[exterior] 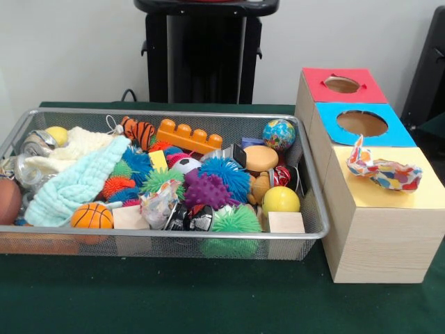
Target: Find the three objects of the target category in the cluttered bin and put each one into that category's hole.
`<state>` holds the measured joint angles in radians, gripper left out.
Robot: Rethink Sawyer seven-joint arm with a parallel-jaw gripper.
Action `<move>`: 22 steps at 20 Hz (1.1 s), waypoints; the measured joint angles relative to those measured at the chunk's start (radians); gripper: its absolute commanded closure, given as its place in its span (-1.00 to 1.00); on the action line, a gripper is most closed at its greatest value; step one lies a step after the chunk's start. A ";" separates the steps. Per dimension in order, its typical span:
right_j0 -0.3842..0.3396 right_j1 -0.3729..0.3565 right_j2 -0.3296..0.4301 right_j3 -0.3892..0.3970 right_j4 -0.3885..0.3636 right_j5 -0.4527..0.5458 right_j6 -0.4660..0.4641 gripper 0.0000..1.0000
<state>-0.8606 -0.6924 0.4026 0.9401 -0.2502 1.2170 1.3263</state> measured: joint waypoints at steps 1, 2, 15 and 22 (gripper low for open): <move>-0.004 0.015 0.001 -0.022 -0.007 0.010 0.000 -1.00; -0.008 0.033 0.003 -0.049 -0.016 0.023 0.000 -1.00; -0.026 0.216 0.068 -0.383 -0.163 0.220 -0.083 -1.00; -0.070 0.305 0.354 -0.615 -0.518 0.448 -0.300 -1.00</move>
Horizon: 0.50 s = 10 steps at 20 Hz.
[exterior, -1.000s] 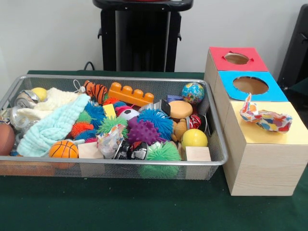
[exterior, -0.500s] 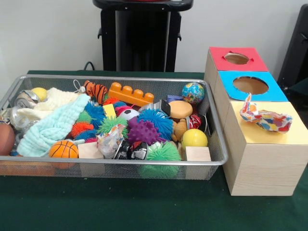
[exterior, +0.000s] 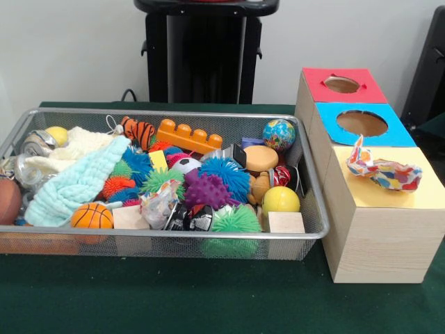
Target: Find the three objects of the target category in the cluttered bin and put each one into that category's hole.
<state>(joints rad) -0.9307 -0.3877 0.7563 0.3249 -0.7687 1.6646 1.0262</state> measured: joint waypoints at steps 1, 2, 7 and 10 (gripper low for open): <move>-0.008 0.002 0.037 -0.013 -0.045 0.016 -0.022 -1.00; -0.039 0.009 0.173 -0.053 -0.208 0.060 -0.095 -1.00; -0.118 0.021 0.505 -0.121 -0.600 0.111 -0.265 -1.00; -0.162 0.034 0.688 -0.147 -0.812 0.113 -0.356 -1.00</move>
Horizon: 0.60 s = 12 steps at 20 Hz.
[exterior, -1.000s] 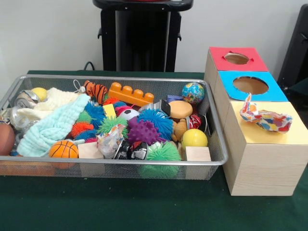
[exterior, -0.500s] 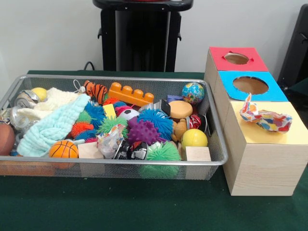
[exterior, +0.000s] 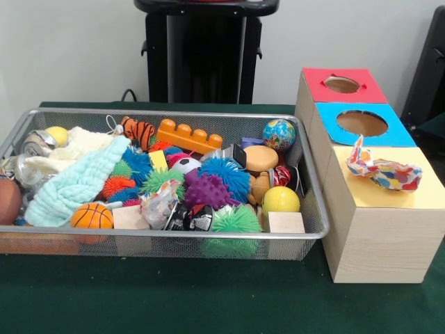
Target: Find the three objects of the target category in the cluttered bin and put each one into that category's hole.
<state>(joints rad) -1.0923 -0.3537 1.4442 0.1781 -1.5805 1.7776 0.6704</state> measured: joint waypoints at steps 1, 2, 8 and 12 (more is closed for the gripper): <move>-0.024 0.010 0.104 -0.013 -0.118 0.000 -0.051 -1.00; -0.036 0.016 0.162 -0.018 -0.181 0.000 -0.078 -1.00; -0.101 0.079 0.517 -0.045 -0.519 0.000 -0.235 -1.00; -0.119 0.136 0.714 -0.046 -0.655 -0.019 -0.288 -1.00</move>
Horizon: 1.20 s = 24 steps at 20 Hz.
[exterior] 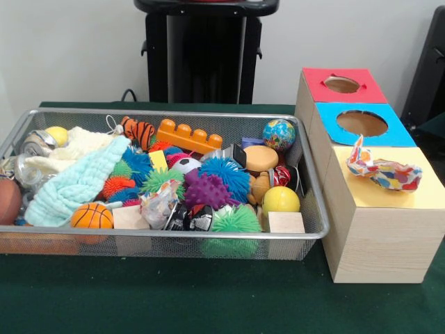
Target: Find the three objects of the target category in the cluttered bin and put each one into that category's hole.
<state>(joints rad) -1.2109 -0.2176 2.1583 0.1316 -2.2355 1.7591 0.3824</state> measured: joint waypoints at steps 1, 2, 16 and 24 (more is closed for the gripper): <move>0.000 0.030 0.090 -0.001 -0.056 -0.014 -0.008 -1.00; 0.001 0.040 0.121 -0.001 -0.073 -0.017 -0.009 -1.00; 0.007 0.114 0.437 -0.002 -0.244 -0.026 -0.009 -1.00; 0.006 0.113 0.523 -0.002 -0.249 -0.026 -0.009 -1.00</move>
<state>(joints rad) -1.2045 -0.1041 2.6813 0.1297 -2.4844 1.7335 0.3736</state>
